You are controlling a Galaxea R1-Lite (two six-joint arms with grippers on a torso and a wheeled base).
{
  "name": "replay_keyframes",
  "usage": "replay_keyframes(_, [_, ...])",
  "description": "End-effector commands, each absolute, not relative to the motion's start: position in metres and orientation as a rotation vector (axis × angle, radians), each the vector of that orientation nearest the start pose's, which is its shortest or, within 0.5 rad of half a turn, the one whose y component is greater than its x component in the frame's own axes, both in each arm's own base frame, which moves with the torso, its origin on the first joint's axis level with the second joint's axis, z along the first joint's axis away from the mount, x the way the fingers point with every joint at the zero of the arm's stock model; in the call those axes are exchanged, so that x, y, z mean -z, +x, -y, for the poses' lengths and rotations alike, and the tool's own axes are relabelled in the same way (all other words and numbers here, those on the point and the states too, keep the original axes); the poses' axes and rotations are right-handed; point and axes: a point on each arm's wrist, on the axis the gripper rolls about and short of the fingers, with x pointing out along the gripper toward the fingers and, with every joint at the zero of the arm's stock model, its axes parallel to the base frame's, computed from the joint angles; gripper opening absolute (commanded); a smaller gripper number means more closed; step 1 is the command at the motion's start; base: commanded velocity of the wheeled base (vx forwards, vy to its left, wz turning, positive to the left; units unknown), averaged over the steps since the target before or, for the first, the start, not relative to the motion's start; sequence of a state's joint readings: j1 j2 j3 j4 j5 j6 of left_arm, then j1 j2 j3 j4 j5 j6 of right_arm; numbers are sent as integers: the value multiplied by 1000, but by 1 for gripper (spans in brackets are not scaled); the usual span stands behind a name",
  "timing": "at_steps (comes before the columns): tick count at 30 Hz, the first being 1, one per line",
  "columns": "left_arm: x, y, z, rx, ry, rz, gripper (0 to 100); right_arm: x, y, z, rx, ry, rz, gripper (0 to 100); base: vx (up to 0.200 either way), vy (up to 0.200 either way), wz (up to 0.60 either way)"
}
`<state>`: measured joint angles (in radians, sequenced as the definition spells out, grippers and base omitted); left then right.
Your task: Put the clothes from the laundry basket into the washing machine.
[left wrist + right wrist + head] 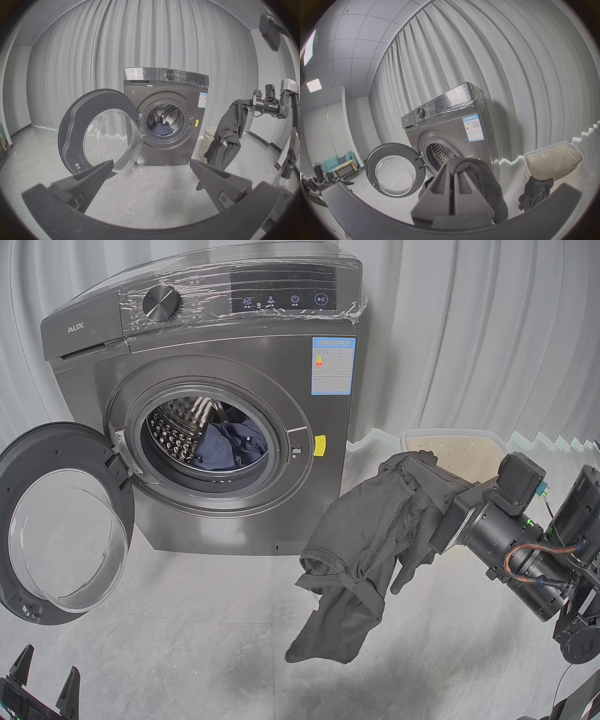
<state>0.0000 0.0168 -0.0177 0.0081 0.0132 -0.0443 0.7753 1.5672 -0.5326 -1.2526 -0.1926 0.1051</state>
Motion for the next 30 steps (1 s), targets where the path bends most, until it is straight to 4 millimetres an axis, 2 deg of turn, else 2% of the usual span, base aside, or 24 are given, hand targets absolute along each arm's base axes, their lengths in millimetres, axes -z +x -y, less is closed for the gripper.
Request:
replay_keyframes(1, [-76, -23, 0, -14, -44, -6, 100, -210, 184, -174, -589, 205, 163, 0, 0, 0, 0])
replay_keyframes(16, [-76, -23, 0, -12, -46, -6, 100, -205, 192, -173, -565, 196, 150, 0, 0, 0, 0])
replay_keyframes(30, [-76, -23, 0, -12, -46, -6, 100, -204, 193, -173, -560, 192, 143, 0, 0, 200, 0])
